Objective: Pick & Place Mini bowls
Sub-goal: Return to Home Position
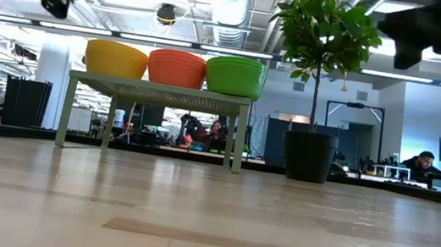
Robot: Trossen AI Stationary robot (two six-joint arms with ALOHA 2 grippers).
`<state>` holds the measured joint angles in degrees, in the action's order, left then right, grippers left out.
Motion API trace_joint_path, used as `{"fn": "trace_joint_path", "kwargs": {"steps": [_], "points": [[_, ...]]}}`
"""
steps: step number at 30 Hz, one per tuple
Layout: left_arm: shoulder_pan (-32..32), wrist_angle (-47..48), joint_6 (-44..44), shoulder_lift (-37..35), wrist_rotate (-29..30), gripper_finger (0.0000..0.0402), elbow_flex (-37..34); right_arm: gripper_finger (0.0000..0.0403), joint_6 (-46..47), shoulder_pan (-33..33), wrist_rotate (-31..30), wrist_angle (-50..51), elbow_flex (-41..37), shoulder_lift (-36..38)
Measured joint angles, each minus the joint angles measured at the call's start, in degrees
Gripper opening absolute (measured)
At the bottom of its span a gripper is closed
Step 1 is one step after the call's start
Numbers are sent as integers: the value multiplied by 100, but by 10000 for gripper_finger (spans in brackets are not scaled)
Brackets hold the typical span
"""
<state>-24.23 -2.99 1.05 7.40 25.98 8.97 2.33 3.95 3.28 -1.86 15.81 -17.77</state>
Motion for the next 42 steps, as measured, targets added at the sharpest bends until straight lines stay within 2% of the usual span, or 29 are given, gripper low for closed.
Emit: {"fn": "trace_joint_path", "kwargs": {"steps": [2, 3, 7, 9, 12, 14, 17, 20, 25, 30, 35, 42], "points": [[-6, -183, 150, -77, -736, 97, -169, 82, 74, -23, 7, 109, -104, 277], [-4, -185, 161, -107, -806, 97, -234, 82, 77, -43, 7, 172, -147, 392], [179, -175, 242, -233, -111, 97, -396, 82, 74, -136, 3, 460, -387, 758], [336, -178, 282, -315, -114, 97, -408, 82, 45, -142, 3, 445, -526, 954], [545, -180, 300, -437, -1008, 97, -408, 82, -143, -129, -15, 573, -726, 1246], [699, -176, 331, -445, -1363, 97, -410, 82, -206, -81, -17, 611, -780, 1457], [987, -192, 256, -446, -1381, 97, -508, 82, -98, -43, -16, 630, -855, 1762], [1248, -169, -136, -443, -1384, 97, -846, 82, 2, -54, 1, 801, -898, 1762], [1535, -309, -303, -447, -1399, 97, -863, 82, 205, -55, -12, 832, -975, 1765], [1615, -279, -279, -390, -1402, 97, -863, 82, 204, -55, -15, 705, -1171, 1765], [1609, -307, -588, -387, -1402, 97, -863, 82, 237, -55, -32, 58, -1539, 1765], [1609, -309, -605, -387, -1404, 97, -863, 82, 485, -55, -32, 64, -1541, 1756]]}}
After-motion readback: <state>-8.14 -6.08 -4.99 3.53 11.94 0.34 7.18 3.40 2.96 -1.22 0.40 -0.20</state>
